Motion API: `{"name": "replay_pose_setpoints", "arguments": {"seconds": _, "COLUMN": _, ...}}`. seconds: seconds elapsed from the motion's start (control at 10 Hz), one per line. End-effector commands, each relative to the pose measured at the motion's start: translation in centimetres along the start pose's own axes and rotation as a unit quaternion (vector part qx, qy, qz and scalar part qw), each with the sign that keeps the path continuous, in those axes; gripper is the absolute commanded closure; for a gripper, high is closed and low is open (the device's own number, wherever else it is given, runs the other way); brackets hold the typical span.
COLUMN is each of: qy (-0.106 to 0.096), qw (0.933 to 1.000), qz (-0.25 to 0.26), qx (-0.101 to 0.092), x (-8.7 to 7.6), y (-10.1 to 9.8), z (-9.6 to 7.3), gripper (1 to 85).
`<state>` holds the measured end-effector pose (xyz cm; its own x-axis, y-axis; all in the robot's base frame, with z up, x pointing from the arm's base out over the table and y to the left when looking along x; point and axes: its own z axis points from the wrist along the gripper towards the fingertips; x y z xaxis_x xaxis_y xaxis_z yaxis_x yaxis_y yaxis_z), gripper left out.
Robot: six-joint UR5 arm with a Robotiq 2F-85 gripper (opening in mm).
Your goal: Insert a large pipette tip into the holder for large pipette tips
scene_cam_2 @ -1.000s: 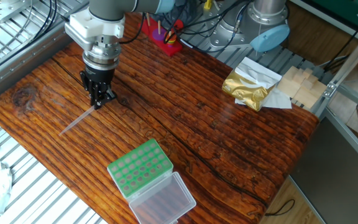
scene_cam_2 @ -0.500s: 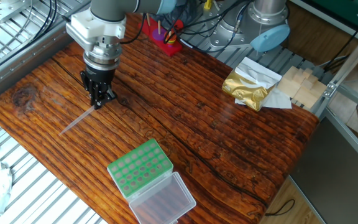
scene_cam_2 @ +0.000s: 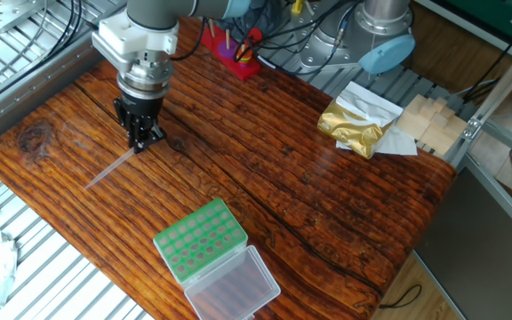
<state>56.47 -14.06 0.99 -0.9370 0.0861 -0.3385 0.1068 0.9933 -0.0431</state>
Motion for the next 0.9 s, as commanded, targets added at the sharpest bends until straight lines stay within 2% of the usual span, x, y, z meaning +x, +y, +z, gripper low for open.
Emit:
{"name": "replay_pose_setpoints", "arguments": {"seconds": 0.0, "qy": 0.009, "qw": 0.9999, "qz": -0.005, "qx": -0.004, "x": -0.4, "y": -0.9, "z": -0.8, "gripper": 84.7}}
{"name": "replay_pose_setpoints", "arguments": {"seconds": 0.3, "qy": 0.034, "qw": 0.9993, "qz": -0.006, "qx": -0.01, "x": -1.5, "y": -1.1, "z": -2.4, "gripper": 84.7}}
{"name": "replay_pose_setpoints", "arguments": {"seconds": 0.6, "qy": 0.053, "qw": 0.9984, "qz": -0.006, "qx": -0.02, "x": -2.8, "y": -0.6, "z": -5.2, "gripper": 84.7}}
{"name": "replay_pose_setpoints", "arguments": {"seconds": 0.8, "qy": 0.076, "qw": 0.9957, "qz": 0.002, "qx": -0.052, "x": -3.2, "y": 0.6, "z": -6.7, "gripper": 84.7}}
